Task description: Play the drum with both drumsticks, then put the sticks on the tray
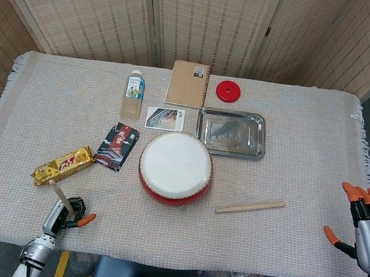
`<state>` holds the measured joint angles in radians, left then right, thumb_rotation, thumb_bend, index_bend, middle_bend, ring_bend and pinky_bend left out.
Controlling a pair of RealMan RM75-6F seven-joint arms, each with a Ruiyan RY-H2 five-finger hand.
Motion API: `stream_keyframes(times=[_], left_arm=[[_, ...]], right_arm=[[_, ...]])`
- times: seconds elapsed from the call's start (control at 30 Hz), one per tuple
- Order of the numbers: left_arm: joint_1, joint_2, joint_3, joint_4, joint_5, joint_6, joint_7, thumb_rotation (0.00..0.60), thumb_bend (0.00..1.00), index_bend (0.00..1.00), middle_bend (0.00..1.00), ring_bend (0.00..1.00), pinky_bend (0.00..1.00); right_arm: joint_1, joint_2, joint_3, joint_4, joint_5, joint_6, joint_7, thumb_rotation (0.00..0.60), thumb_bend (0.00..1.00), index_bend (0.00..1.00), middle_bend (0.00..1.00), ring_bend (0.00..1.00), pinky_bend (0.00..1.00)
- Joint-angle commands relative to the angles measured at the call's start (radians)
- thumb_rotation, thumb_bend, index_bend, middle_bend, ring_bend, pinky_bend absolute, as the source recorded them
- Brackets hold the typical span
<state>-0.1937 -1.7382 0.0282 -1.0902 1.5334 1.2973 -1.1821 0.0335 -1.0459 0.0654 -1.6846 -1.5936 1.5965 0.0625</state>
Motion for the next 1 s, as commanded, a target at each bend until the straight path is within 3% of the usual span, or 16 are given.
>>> stream_keyframes(times=[0.03, 0.2, 0.33, 0.5, 0.73, 1.0], left_arm=[[0.003, -0.020, 0.005, 0.032, 0.002, -0.001, -0.011, 0.600, 0.23, 0.81, 0.92, 0.79, 0.81], [0.004, -0.039, 0.002, 0.071, 0.009, 0.015, -0.016, 0.600, 0.29, 0.91, 1.00, 0.91, 0.99], [0.004, -0.051, -0.007, 0.102, 0.017, 0.047, 0.039, 0.600, 0.41, 0.98, 1.00, 0.99, 1.00], [-0.009, -0.025, -0.004, 0.104, 0.049, 0.081, 0.114, 0.600, 0.50, 1.00, 1.00, 1.00, 1.00], [-0.066, 0.115, -0.024, 0.046, 0.108, 0.121, 0.419, 0.600, 0.52, 1.00, 1.00, 1.00, 1.00], [-0.103, 0.282, -0.075, -0.134, 0.089, 0.116, 0.761, 0.600, 0.52, 1.00, 1.00, 1.00, 1.00]], right_arm=[[-0.001, 0.000, 0.000, 0.000, -0.001, 0.001, 0.001, 0.600, 0.13, 0.00, 0.11, 0.00, 0.08], [-0.003, 0.002, 0.000, -0.003, -0.005, 0.007, 0.003, 0.600, 0.13, 0.00, 0.11, 0.00, 0.08], [-0.006, 0.003, -0.001, -0.002, -0.007, 0.013, 0.006, 0.600, 0.13, 0.00, 0.11, 0.00, 0.08], [-0.009, 0.004, -0.003, 0.000, -0.011, 0.017, 0.014, 0.600, 0.13, 0.00, 0.11, 0.00, 0.08], [0.031, 0.024, -0.025, -0.029, 0.001, -0.094, 0.029, 0.600, 0.13, 0.03, 0.12, 0.00, 0.17], [0.164, -0.031, -0.031, -0.031, 0.037, -0.346, 0.009, 0.600, 0.13, 0.21, 0.16, 0.06, 0.25]])
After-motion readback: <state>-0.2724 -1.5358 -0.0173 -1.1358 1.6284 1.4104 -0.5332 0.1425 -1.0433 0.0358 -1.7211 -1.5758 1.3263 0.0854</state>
